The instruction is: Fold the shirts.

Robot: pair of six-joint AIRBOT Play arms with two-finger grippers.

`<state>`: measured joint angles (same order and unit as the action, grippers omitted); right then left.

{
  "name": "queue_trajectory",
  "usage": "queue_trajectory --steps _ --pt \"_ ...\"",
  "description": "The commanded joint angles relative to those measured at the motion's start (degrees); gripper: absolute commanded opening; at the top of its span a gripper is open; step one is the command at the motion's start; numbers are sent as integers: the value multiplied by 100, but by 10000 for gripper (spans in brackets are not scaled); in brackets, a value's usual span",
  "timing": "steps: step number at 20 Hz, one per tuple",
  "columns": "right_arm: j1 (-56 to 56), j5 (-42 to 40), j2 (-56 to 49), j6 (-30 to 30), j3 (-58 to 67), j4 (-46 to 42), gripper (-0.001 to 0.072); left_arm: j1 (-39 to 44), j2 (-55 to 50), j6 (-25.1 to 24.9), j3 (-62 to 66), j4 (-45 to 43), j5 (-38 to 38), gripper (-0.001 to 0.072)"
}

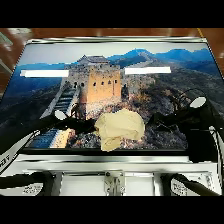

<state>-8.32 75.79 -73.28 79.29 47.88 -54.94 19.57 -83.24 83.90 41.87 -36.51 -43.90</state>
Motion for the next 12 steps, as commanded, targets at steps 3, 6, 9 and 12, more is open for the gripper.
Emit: queue_trajectory --steps 3,6,9,12 --pt "31 -734 -566 -26 -302 476 698 -2 116 -103 149 50 -177 38" --pt "382 -1137 -970 -195 -302 748 698 -4 175 -96 251 50 -177 38" --pt "699 -1460 -1300 -177 -302 949 698 -2 214 -98 361 55 -181 38" --pt "763 -1681 -1397 -179 -293 1084 142 -2 225 -247 553 50 -448 37"
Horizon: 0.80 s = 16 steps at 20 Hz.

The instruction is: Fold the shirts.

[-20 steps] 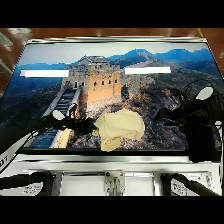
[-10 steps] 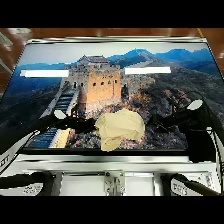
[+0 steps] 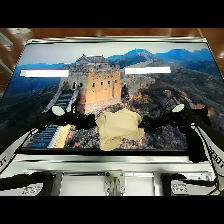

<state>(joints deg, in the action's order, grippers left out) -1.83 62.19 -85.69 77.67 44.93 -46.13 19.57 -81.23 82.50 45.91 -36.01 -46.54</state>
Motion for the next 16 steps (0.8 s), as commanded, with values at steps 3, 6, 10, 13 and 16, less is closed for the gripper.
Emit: queue_trajectory --steps 3,6,10,13,16 --pt "81 -243 20 -332 238 245 60 -4 68 -105 407 -267 -197 36" --pt "81 2 688 -1008 789 216 60 -92 393 -4 992 -1143 -308 35" --pt "81 168 2179 -1534 2188 -7 61 -450 1475 380 2448 -2271 -579 35" --pt "81 35 3235 -1414 3460 -319 60 -793 2455 459 3952 -2326 -358 36" --pt "94 -444 3908 -1241 4712 17 60 -708 3005 7 5418 -1574 210 36"
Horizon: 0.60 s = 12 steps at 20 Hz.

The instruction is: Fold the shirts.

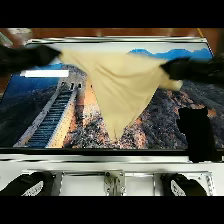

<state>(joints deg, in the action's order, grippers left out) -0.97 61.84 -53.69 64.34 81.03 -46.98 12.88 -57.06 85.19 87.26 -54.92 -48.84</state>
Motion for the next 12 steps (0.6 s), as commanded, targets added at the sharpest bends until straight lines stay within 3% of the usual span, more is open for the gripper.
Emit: queue_trajectory --steps 1,5,8,12 --pt "9 -629 850 166 1408 103 60 22 680 -267 1698 313 474 36" --pt "9 -876 1102 509 2190 96 61 72 981 -269 2245 295 234 36" --pt "7 -656 1099 549 2323 -72 61 72 964 -267 2216 111 -745 36" --pt "9 -664 872 533 2323 -780 61 72 907 -374 1679 -826 -2035 36"
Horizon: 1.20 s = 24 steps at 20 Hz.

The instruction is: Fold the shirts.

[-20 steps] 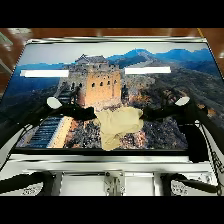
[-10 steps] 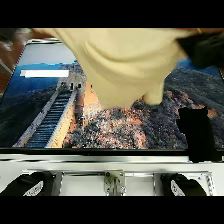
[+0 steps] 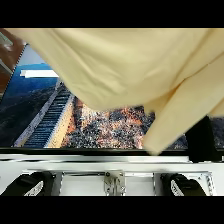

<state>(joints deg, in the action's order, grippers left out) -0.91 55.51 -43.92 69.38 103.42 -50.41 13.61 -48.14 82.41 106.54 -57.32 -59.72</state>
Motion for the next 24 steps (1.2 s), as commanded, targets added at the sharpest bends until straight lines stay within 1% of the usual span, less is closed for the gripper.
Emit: queue_trajectory --steps 1,3,5,7,10,11,12,13,15,17,18,19,20,21,22,23,24 --pt "2 -50 -219 -31 85 -457 61 0 22 -94 -501 -739 -1084 37" --pt "2 -15 -555 -111 85 -402 61 0 17 -96 -1097 -785 -1141 36" --pt "2 299 -1075 -160 85 -168 61 7 17 -96 -1875 -782 -1143 36" --pt "7 1078 -1768 -240 83 22 60 7 17 -101 -2787 -785 -1128 37" --pt "7 2638 -3139 -238 83 315 61 94 22 -96 -4166 -741 -1128 36" --pt "7 2951 -3650 -238 83 396 61 186 22 -94 -4522 -721 -1104 36" --pt "7 2999 -4116 -238 83 409 62 317 22 -74 -4861 -719 -999 37" --pt "7 2855 -4562 -221 83 411 61 457 17 -63 -5121 -713 -852 36" --pt "7 2188 -5407 -46 85 621 61 741 13 223 -5493 -695 -442 36" --pt "7 1580 -6057 313 85 1231 61 968 13 564 -5665 -695 -4 36" --pt "7 1429 -6301 459 85 1609 62 1036 13 667 -5696 -695 190 36" --pt "4 1392 -6513 522 85 1989 87 1064 -2 750 -5698 -691 350 37" --pt "2 1399 -6645 520 85 2225 218 1064 -17 776 -5698 -675 496 37" --pt "0 1561 -6697 509 85 2328 538 1060 -31 761 -5696 -684 590 37" --pt "-52 1838 -6677 404 85 2332 636 1034 -33 667 -5692 -697 638 37" --pt "-173 2258 -6603 199 85 2286 636 1019 -33 658 -5683 -750 643 37" --pt "-337 2699 -6494 120 85 2109 636 992 -33 658 -5683 -765 643 37"
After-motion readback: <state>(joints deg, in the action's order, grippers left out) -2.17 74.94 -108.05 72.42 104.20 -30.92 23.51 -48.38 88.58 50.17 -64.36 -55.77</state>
